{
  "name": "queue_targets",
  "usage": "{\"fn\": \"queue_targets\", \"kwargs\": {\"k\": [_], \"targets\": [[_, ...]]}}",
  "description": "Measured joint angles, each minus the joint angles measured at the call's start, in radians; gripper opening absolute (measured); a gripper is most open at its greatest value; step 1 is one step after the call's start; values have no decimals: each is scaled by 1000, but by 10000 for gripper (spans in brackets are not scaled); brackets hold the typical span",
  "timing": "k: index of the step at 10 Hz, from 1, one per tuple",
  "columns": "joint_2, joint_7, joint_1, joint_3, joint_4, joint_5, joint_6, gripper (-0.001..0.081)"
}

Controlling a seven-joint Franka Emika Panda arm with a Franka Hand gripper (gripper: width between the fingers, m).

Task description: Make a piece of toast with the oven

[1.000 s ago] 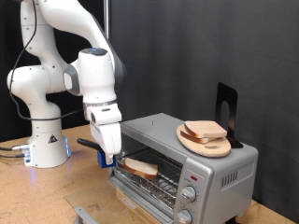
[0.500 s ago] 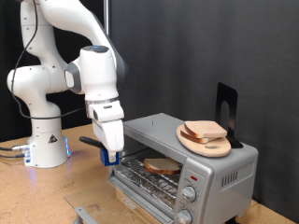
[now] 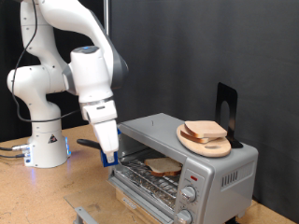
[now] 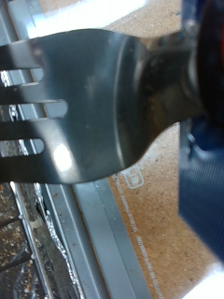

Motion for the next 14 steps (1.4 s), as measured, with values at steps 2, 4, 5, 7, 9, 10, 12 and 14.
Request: {"fn": "queue_targets", "kwargs": {"k": [2, 4, 5, 7, 9, 10, 12, 14], "targets": [[-28, -81, -6, -45, -32, 73, -12, 425], [-63, -108, -30, -87, -68, 80, -36, 425], [-85, -117, -35, -99, -83, 86, -45, 425], [-83, -129, -33, -99, -81, 100, -53, 425], [-108, -213, -28, -125, -72, 185, -98, 425], [-135, -244, -29, -141, -67, 211, -132, 425], [-204, -260, -31, -162, -58, 222, -189, 425], [-269, -246, -31, -161, -57, 222, -212, 425]]}}
